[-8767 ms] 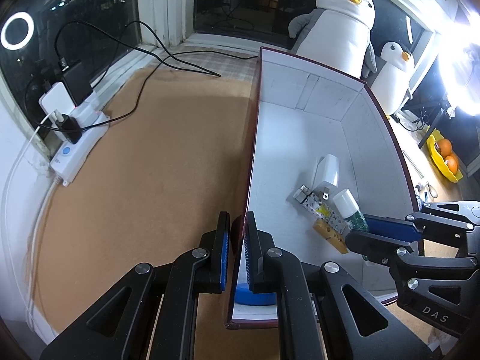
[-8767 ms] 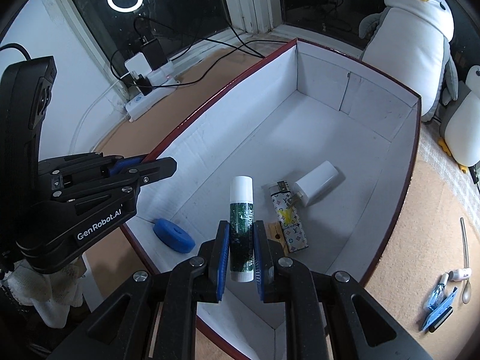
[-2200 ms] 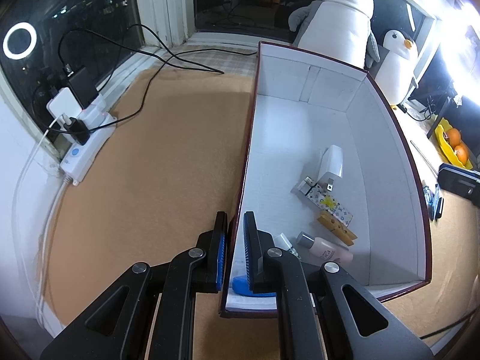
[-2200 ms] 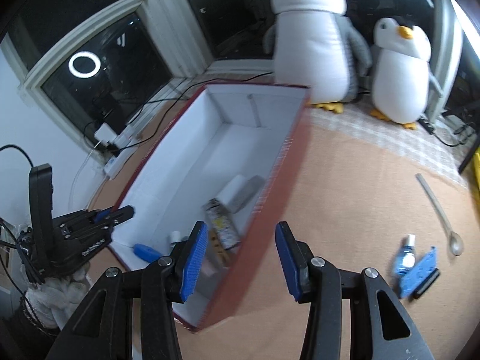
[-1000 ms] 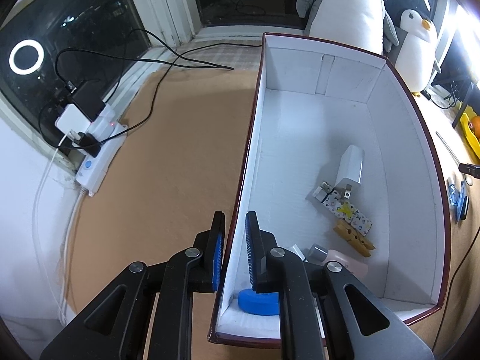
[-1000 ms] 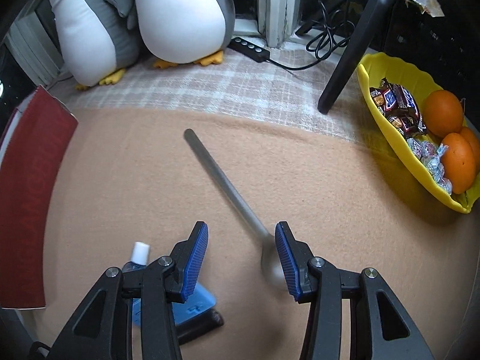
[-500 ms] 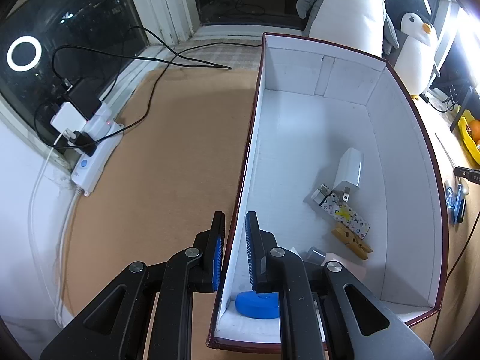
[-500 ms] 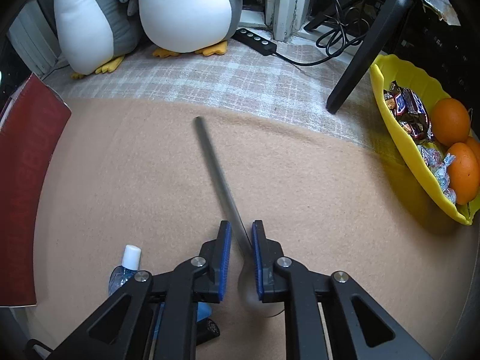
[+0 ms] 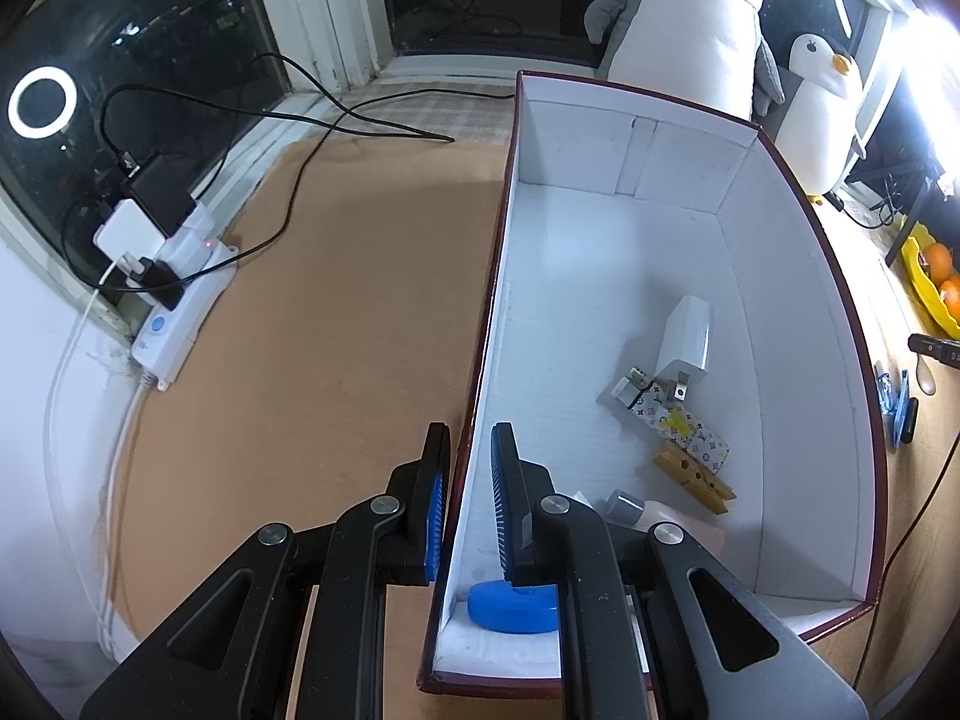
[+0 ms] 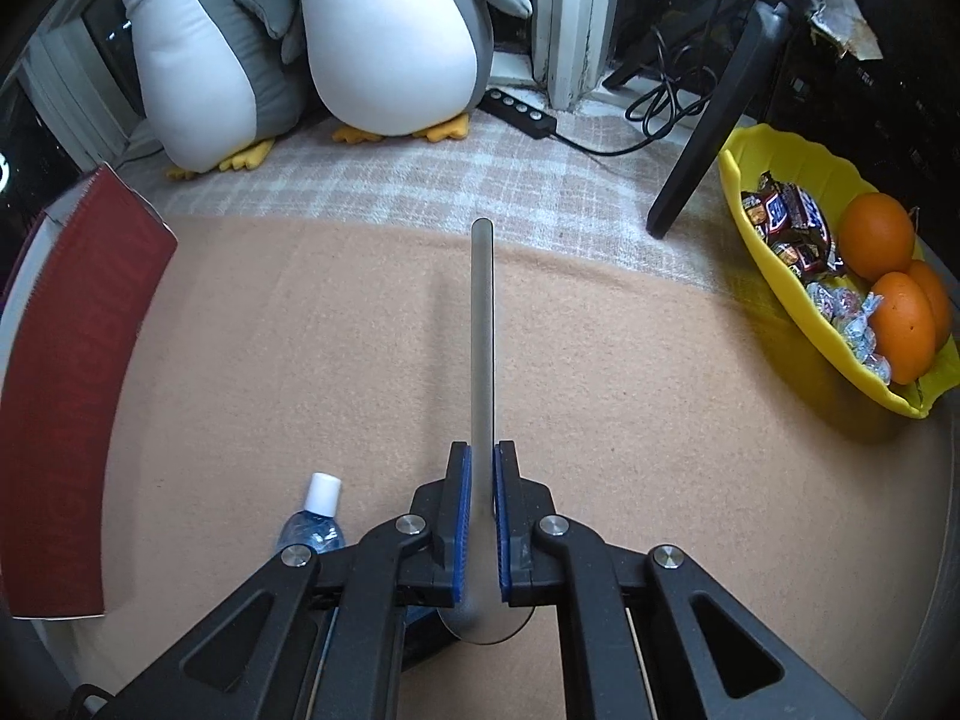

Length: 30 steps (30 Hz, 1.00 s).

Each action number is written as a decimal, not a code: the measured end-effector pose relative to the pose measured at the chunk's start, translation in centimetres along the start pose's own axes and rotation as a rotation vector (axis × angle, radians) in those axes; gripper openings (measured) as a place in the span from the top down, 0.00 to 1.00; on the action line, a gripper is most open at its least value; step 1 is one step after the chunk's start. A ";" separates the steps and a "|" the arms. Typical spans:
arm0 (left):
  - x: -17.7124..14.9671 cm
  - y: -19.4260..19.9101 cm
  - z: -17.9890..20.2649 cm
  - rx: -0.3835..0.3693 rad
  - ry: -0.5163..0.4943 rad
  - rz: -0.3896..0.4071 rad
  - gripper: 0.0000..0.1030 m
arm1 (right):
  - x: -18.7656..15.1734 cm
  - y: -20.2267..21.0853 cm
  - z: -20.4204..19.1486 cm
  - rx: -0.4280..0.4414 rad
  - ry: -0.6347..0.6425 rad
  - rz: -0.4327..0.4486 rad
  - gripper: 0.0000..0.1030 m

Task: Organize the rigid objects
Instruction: 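Close the right gripper on the spoon handle and lift it, then carry the spoon over the box and release it inside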

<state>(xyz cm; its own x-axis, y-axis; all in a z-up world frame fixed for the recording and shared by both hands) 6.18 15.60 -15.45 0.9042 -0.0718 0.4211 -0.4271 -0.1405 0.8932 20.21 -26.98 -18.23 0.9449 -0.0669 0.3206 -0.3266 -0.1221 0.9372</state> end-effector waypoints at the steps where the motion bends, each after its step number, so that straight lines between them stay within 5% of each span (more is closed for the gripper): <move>1: 0.0 0.0 0.0 -0.003 0.001 0.002 0.90 | 0.0 0.4 -0.2 0.005 -0.001 0.005 0.94; 17: -0.9 0.4 -0.5 -0.056 0.017 0.034 0.90 | -2.5 8.7 -11.8 0.215 0.091 0.081 0.94; 30: -2.0 1.0 -0.9 -0.095 0.039 0.059 0.90 | -6.2 10.1 -23.1 0.380 0.172 0.018 0.93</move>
Point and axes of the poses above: each gripper's, at about its wrist camera, not at the fingertips, and y roughly against the way its jaws point, z to its right, x to its top, the point moved 3 cm from there along -y, roughly the way its jaws point, and after that the axes turned 15 degrees about -y, right-handed, at the moved point
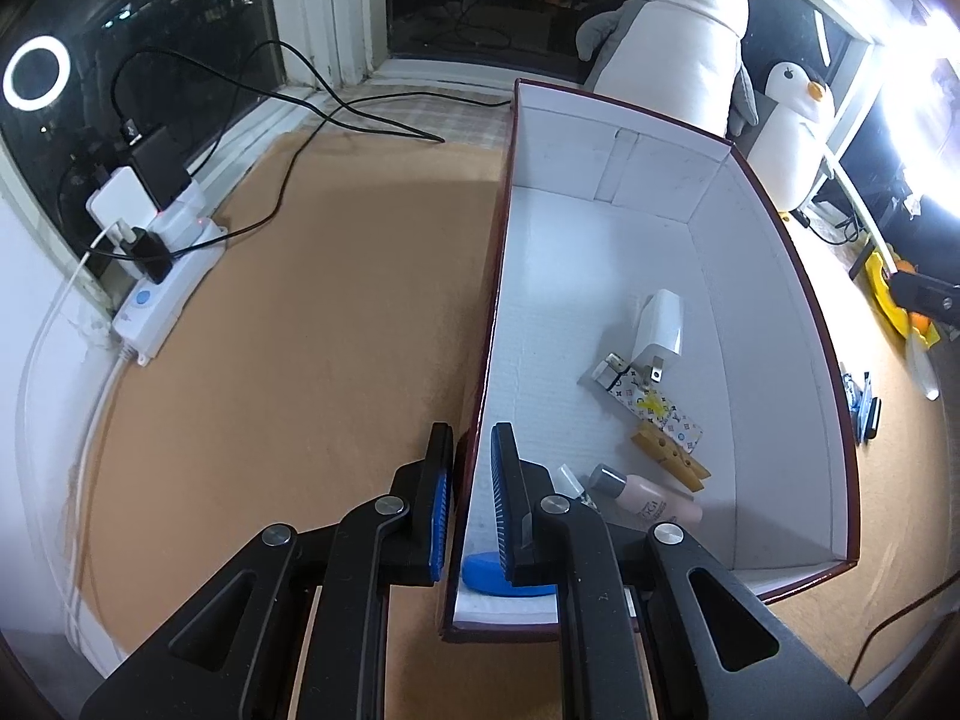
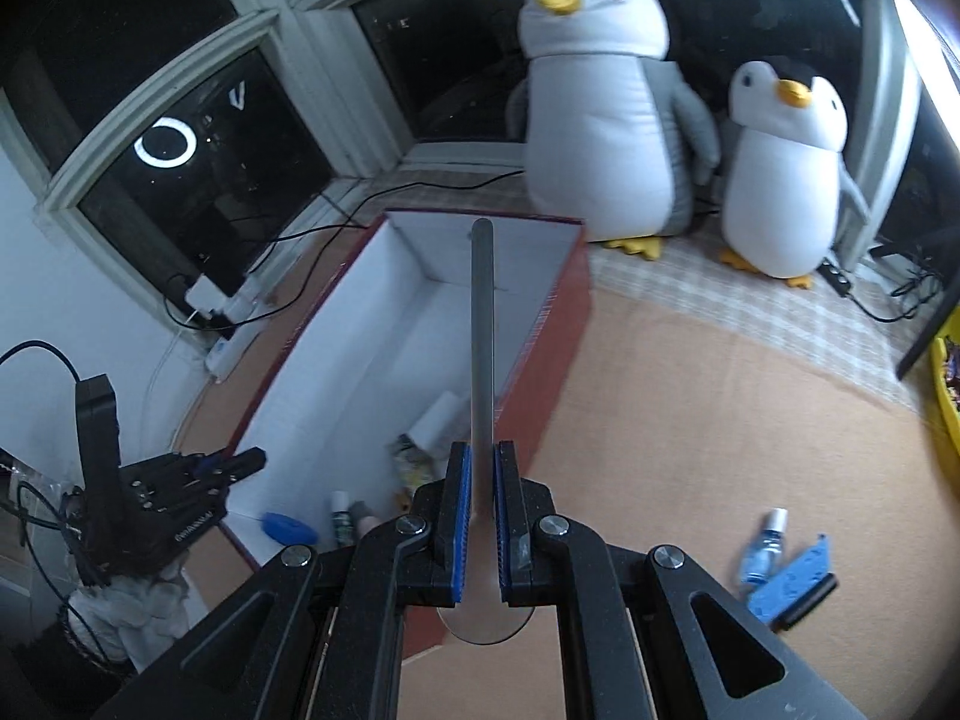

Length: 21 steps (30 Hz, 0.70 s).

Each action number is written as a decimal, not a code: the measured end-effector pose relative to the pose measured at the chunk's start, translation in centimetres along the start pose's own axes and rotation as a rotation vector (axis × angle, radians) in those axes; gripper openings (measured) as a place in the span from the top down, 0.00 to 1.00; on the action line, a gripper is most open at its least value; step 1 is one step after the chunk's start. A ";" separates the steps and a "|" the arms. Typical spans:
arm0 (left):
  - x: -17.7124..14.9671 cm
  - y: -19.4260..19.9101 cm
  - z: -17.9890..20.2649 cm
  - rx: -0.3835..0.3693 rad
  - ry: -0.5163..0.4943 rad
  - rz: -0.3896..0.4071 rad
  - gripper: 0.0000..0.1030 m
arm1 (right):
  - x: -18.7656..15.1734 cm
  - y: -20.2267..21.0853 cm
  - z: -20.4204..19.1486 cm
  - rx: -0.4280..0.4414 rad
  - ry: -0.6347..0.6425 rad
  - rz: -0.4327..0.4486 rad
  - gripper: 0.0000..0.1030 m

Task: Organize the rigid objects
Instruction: 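Carry the spoon over the box and release it inside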

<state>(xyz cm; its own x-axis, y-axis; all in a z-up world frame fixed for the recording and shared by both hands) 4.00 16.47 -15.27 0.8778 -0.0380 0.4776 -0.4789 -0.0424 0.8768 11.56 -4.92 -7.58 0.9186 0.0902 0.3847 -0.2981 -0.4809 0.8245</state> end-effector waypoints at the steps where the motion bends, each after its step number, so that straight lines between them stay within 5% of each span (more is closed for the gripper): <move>1: -0.1 0.0 0.0 -0.003 0.002 0.002 0.90 | -0.1 -0.5 -0.5 0.007 0.002 -0.009 0.93; 21: -1.1 0.0 -0.5 -0.042 0.019 0.017 0.90 | -3.1 -7.1 -5.5 -0.023 0.045 -0.103 0.93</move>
Point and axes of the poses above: each gripper's, at about its wrist camera, not at the fingertips, and y roughly against the way its jaws point, z to its right, x to its top, the point moved 3 cm from there along -y, roughly the way its jaws point, and after that the axes turned 15 degrees about -y, right-handed, at the moved point
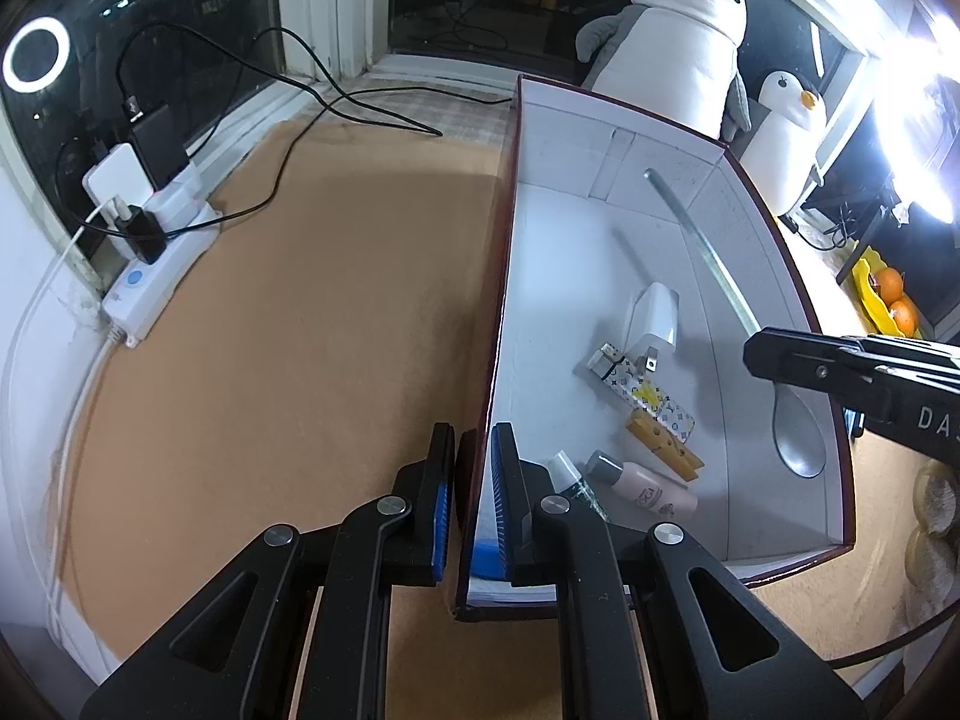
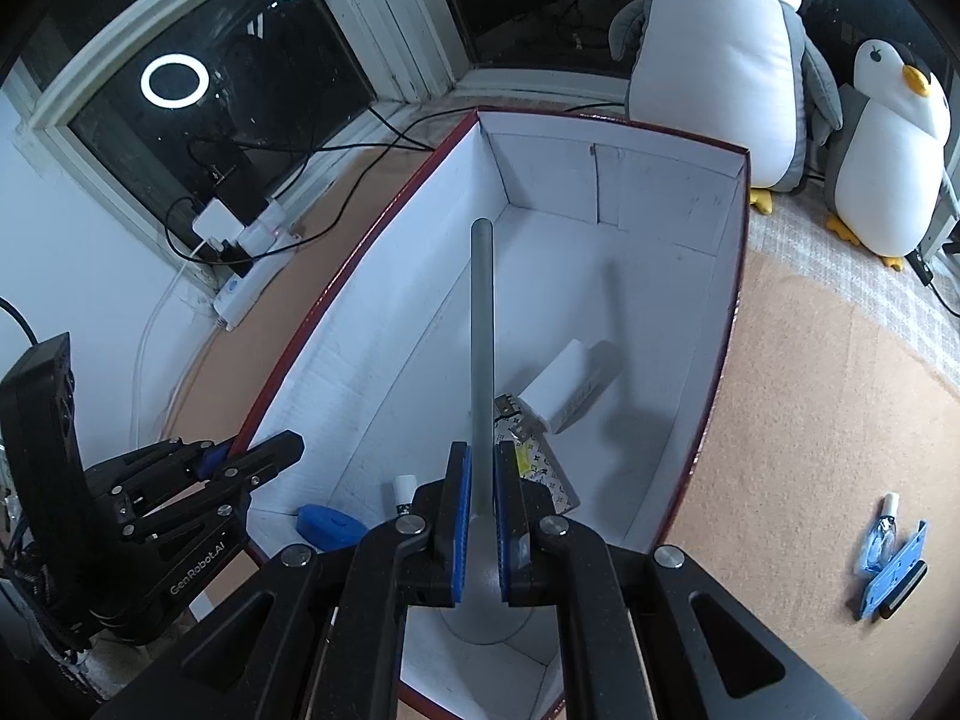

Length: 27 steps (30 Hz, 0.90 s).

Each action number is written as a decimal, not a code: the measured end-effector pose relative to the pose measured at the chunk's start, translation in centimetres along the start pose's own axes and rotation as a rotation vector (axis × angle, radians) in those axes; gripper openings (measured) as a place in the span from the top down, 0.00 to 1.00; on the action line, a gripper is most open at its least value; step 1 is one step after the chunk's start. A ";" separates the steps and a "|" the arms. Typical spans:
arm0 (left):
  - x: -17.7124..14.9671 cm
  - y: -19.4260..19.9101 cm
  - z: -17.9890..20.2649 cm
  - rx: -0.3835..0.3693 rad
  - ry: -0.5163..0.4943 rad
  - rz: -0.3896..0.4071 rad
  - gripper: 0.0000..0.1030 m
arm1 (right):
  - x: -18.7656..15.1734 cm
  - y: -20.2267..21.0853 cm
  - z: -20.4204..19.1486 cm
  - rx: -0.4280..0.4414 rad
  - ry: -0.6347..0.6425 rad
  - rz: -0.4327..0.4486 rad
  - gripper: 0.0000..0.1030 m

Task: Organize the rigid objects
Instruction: 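Carry the spoon over the box and release it inside, then move the right gripper to the blue eye-drop bottle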

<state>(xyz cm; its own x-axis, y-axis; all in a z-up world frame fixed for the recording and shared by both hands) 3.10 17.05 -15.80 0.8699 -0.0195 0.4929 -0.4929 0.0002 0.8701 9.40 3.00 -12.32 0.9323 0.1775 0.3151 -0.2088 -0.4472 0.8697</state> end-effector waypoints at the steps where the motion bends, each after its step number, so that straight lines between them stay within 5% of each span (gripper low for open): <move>1: 0.0 0.0 0.0 0.000 0.000 0.001 0.90 | 0.0 0.0 -0.1 0.003 0.004 0.000 0.93; 6: 0.0 0.0 0.0 0.000 -0.001 0.000 0.90 | -0.3 0.3 -0.3 0.004 0.011 0.025 0.63; 17: 0.1 0.0 0.1 0.008 -0.006 -0.005 0.90 | 0.0 4.0 3.3 0.040 -0.080 0.089 0.53; 27: 0.3 -0.2 0.3 0.024 -0.020 -0.016 0.90 | -1.0 8.4 14.5 -0.032 -0.304 0.169 0.53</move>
Point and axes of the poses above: each gripper's, at about its wrist camera, not at the fingertips, and y roughly against the way its jaws point, z to its right, x to its top, the point moved 3 cm from there along -y, roughly the way its jaws point, and after that the axes turned 15 degrees about -y, right-handed, at the moved point
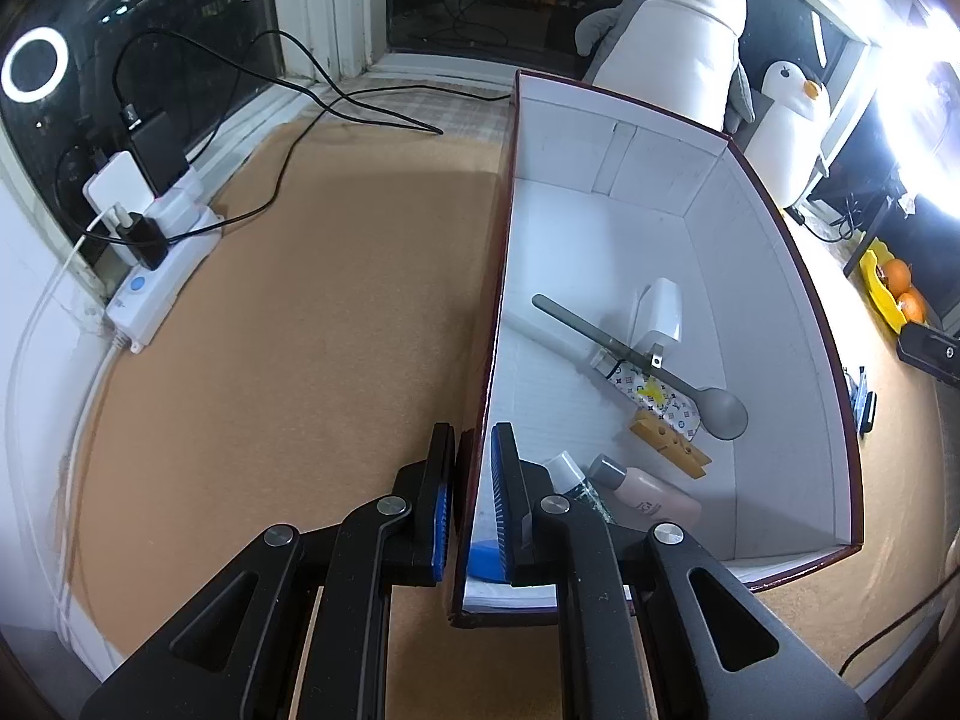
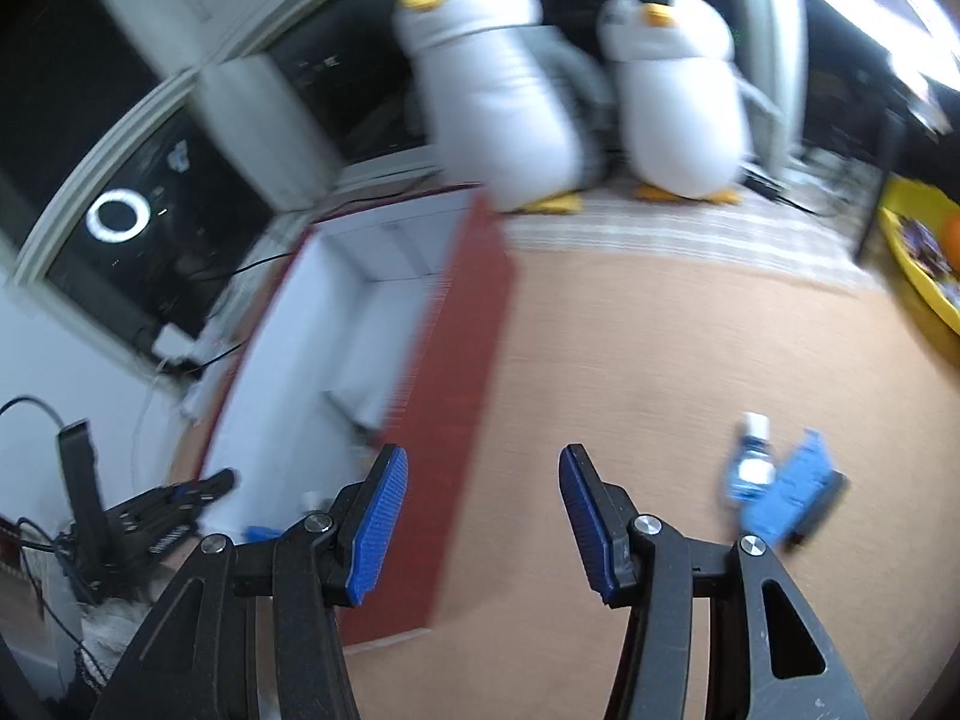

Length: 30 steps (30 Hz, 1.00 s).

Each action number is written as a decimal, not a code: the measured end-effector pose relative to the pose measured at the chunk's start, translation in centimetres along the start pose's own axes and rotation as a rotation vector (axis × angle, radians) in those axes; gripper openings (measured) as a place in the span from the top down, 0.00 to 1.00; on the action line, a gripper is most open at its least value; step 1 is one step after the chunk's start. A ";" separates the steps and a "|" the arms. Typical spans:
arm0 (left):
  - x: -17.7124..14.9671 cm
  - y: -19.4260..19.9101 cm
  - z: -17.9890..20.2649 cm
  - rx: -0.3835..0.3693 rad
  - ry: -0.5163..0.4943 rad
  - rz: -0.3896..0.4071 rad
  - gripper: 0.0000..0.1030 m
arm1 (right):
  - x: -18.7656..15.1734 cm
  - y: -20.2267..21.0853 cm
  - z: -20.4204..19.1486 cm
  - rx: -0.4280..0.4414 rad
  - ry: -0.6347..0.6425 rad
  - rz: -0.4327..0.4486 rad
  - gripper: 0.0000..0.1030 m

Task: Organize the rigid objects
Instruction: 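Move the right gripper to the blue eye-drop bottle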

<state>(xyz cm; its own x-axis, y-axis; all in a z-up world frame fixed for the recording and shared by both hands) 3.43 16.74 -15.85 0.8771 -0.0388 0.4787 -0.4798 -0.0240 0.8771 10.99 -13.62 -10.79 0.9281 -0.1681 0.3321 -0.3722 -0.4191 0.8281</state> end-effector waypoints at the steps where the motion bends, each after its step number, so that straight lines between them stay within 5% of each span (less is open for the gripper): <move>1: 0.0 0.0 0.0 0.001 -0.001 -0.001 0.90 | 0.2 0.0 1.0 -0.006 -0.017 -0.007 0.53; 12: 0.2 0.0 0.2 0.014 -0.006 -0.014 0.90 | 2.9 -2.8 9.6 -0.108 -0.126 -0.098 0.53; 30: 0.7 -0.3 0.2 0.028 -0.009 -0.024 0.90 | 3.2 -8.3 10.6 -0.274 -0.005 -0.205 0.53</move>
<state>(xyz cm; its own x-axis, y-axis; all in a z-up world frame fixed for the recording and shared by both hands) 4.19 16.49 -15.75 0.8883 -0.0473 0.4568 -0.4589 -0.0525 0.8869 17.03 -20.15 -21.40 0.9834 -0.1099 0.1442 -0.1632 -0.1891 0.9683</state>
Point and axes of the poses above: each gripper's, at about its wrist camera, not at the fingertips, and y roughly against the way its jaws point, z to its right, x to its top, the point moved 3 cm from there along -y, roughly the way its jaws point, and after that the axes turned 15 degrees about -y, right-handed, at the moved point
